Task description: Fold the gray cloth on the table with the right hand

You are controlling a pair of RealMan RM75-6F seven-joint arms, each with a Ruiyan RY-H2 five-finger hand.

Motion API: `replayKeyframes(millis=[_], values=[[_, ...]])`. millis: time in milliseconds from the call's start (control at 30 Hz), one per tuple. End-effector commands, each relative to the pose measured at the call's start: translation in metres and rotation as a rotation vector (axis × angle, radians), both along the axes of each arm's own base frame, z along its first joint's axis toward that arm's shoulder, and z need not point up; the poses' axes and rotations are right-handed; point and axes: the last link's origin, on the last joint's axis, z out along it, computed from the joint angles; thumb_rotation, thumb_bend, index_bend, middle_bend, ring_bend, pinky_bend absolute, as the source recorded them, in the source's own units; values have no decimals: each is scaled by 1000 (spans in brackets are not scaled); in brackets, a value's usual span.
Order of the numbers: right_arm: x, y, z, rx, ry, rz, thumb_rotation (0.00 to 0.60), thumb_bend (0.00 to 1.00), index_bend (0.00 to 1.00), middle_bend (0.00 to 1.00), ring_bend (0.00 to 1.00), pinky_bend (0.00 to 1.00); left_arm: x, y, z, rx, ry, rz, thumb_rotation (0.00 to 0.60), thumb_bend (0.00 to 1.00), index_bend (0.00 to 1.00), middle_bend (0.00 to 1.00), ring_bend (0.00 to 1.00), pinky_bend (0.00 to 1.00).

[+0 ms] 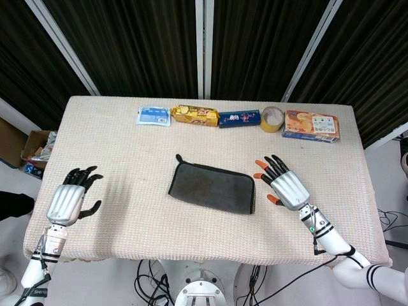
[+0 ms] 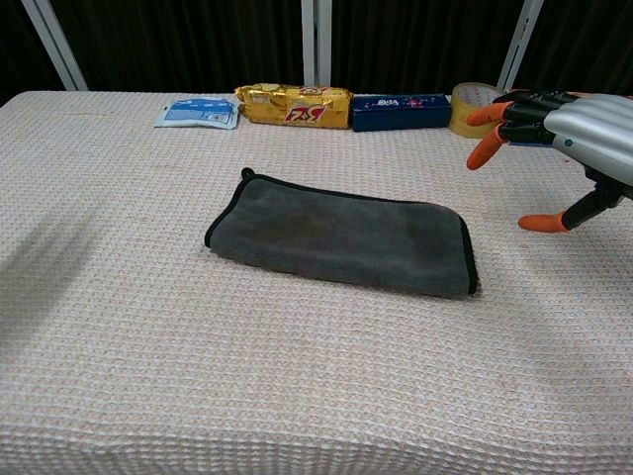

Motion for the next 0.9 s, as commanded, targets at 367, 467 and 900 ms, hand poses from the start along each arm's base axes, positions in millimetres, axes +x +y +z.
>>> replayKeyframes(millis=[367, 467, 900], values=[[5, 2, -16, 46, 103, 95, 600, 103, 341, 117, 0, 0, -3, -2, 3, 5, -11, 4, 600, 277, 259, 107, 151, 117], [5, -2, -27, 64, 145, 114, 600, 103, 351, 120, 0, 0, -4, -3, 2, 1, -14, 8, 600, 278, 259, 107, 151, 117], [3, -14, -58, 85, 167, 158, 600, 102, 359, 135, 0, 0, -14, -2, -2, -41, -48, 63, 600, 277, 257, 107, 151, 117]])
